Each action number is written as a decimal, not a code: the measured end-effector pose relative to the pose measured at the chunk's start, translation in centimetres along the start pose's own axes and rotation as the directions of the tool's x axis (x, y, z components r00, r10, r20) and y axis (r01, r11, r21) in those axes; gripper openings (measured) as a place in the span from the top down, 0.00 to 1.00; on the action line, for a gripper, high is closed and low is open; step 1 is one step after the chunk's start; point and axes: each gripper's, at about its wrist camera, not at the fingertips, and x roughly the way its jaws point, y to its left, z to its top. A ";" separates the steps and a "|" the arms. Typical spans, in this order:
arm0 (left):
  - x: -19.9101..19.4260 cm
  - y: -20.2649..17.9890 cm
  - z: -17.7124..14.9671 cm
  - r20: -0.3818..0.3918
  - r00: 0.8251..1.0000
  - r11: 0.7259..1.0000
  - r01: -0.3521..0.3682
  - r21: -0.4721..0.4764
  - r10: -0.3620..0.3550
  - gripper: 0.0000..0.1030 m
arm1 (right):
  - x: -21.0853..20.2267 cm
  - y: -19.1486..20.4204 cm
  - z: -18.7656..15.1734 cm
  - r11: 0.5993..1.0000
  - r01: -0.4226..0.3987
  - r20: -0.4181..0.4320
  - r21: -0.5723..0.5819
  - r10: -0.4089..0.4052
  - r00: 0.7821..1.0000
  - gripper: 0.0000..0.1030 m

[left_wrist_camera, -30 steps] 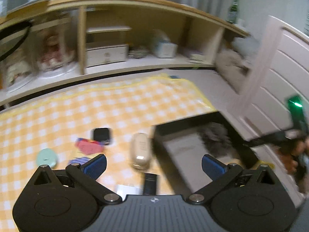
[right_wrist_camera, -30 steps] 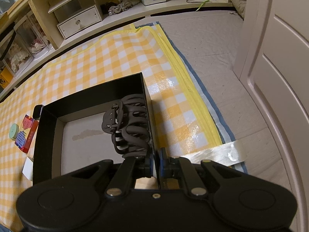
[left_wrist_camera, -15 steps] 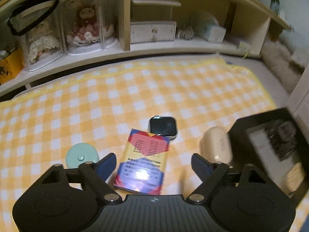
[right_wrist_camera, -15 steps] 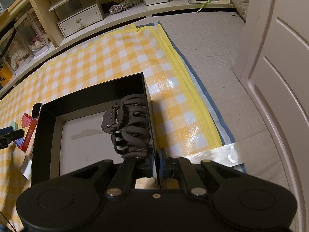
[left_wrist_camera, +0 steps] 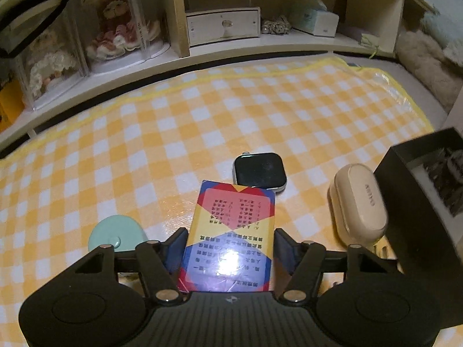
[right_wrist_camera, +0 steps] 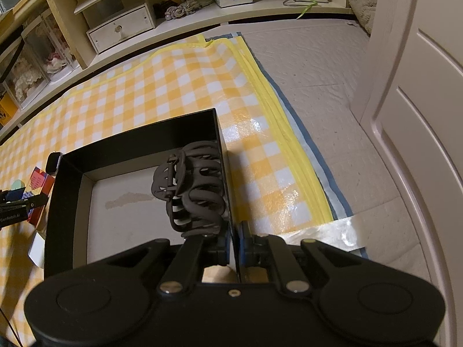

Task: Organize rigid objects
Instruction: 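Move the left tool to the colourful card box and grasp it, then carry the card box into the black box and open the left tool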

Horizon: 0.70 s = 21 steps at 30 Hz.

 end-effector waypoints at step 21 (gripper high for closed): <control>-7.9 1.7 0.7 0.170 0.982 0.922 0.141 -0.361 -0.083 0.41 | 0.1 0.0 0.0 1.000 -0.004 0.002 0.004 0.004 1.000 0.94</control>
